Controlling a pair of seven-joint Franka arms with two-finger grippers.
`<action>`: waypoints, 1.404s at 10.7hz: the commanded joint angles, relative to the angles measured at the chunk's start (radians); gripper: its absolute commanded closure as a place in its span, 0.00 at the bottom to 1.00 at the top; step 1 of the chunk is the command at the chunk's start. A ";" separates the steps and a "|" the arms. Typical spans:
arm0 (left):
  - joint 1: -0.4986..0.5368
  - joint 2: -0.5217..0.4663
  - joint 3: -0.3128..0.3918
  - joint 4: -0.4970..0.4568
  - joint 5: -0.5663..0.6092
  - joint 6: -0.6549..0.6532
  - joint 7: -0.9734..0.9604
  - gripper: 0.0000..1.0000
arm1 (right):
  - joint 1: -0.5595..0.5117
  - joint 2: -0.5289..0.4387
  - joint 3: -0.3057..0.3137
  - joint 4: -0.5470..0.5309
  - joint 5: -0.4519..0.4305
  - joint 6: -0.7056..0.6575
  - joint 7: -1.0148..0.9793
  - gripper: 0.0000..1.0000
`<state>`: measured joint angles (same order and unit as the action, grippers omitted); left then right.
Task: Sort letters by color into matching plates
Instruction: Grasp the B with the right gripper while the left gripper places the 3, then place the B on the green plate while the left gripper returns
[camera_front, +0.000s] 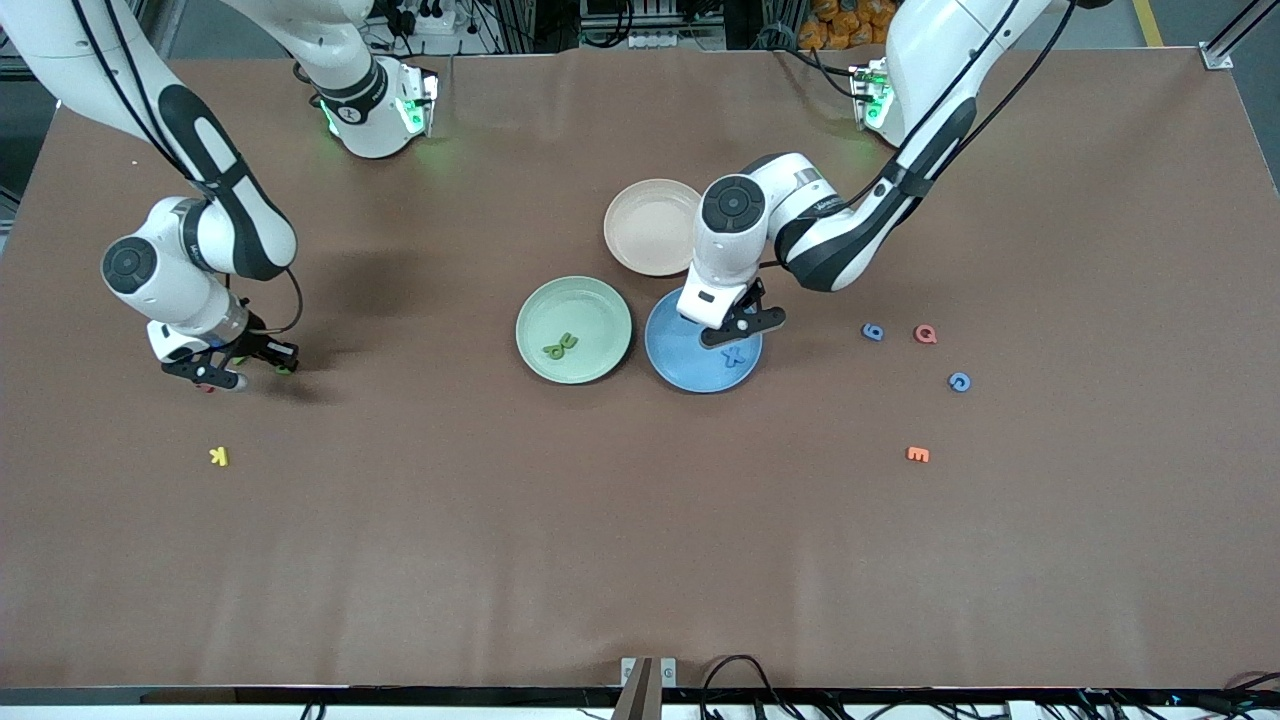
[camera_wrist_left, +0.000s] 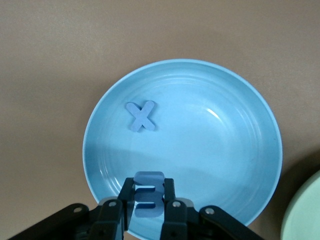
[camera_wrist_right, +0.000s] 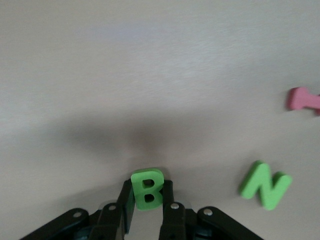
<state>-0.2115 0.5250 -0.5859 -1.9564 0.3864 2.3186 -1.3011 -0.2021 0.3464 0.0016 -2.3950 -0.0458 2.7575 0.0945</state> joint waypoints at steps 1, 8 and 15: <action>-0.011 -0.007 0.001 0.011 0.011 -0.021 -0.032 0.62 | 0.096 -0.079 0.005 -0.016 -0.009 -0.077 0.144 0.92; 0.015 -0.022 0.003 0.010 0.028 -0.086 0.006 0.23 | 0.481 -0.139 0.001 0.034 0.049 -0.223 0.517 0.91; 0.257 -0.112 -0.003 0.007 0.012 -0.219 0.299 0.24 | 0.800 -0.086 0.000 0.120 0.136 -0.225 0.807 0.92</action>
<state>-0.0497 0.4476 -0.5771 -1.9348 0.3888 2.1332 -1.1159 0.5458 0.2297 0.0101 -2.3229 0.0733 2.5520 0.8193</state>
